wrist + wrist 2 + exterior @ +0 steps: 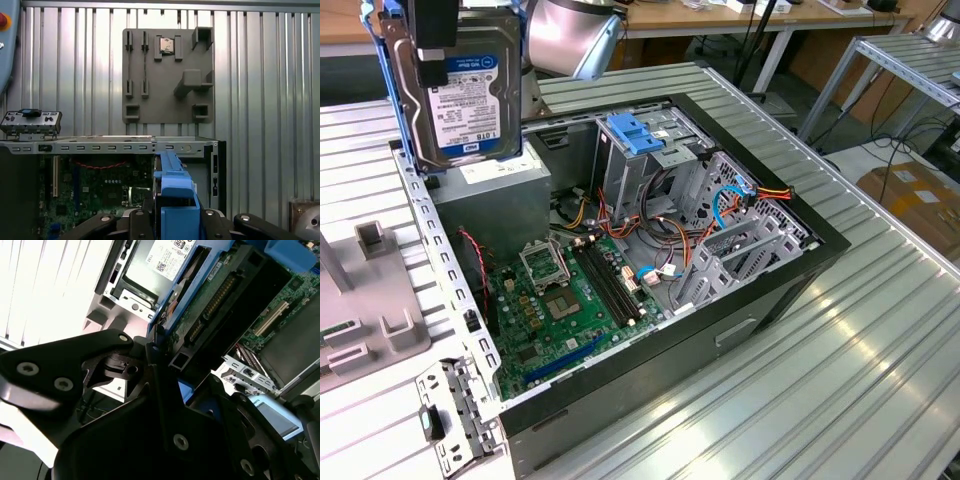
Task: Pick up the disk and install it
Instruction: 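Pick up the disk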
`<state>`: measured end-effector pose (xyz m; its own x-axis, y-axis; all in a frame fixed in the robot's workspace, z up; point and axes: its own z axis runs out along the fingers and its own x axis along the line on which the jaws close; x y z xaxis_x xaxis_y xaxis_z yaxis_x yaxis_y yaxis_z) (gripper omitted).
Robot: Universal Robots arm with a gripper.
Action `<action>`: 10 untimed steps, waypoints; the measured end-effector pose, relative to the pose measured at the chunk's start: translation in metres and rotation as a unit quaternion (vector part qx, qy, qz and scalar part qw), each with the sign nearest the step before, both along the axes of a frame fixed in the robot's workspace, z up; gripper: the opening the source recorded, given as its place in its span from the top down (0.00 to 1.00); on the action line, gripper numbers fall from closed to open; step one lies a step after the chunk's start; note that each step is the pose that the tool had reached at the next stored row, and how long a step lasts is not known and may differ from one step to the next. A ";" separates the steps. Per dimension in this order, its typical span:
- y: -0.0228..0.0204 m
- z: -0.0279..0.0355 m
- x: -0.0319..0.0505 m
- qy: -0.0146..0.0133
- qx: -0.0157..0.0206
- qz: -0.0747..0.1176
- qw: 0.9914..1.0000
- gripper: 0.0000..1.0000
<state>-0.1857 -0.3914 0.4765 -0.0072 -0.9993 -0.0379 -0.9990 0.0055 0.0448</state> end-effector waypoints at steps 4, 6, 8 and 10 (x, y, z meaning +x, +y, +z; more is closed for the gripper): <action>-0.0036 0.0000 0.0016 0.000 0.000 0.000 1.000 0.63; -0.0049 0.0000 0.0022 0.000 0.000 0.000 1.000 0.63; -0.0066 0.0000 0.0029 0.000 0.000 0.000 1.000 0.63; -0.0088 -0.0001 0.0040 0.000 0.000 0.000 1.000 0.63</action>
